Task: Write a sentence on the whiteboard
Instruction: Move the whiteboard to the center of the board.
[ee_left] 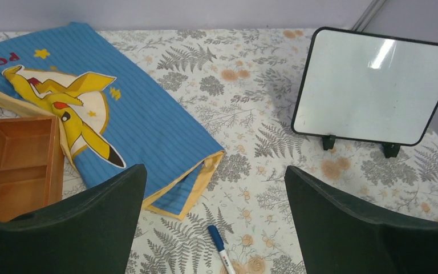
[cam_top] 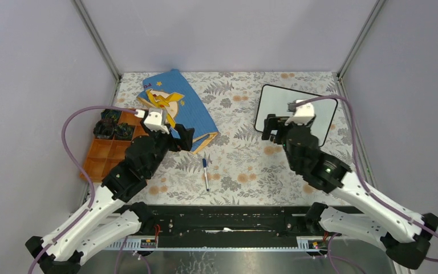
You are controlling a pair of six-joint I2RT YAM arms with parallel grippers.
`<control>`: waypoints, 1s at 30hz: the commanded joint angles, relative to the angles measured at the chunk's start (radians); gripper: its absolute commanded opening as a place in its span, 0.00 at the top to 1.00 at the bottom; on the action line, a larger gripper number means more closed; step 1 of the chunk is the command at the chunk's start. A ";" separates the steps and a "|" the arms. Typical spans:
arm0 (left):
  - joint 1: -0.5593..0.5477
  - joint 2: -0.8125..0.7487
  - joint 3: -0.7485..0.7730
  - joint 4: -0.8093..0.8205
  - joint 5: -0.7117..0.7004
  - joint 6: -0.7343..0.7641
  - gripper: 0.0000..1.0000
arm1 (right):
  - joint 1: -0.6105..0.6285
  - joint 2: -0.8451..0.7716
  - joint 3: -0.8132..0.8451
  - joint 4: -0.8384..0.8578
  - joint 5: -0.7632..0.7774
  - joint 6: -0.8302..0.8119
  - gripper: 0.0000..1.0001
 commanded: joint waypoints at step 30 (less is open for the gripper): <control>-0.006 -0.045 -0.087 0.084 -0.019 -0.042 0.01 | -0.217 0.606 -0.227 0.278 0.044 0.501 0.39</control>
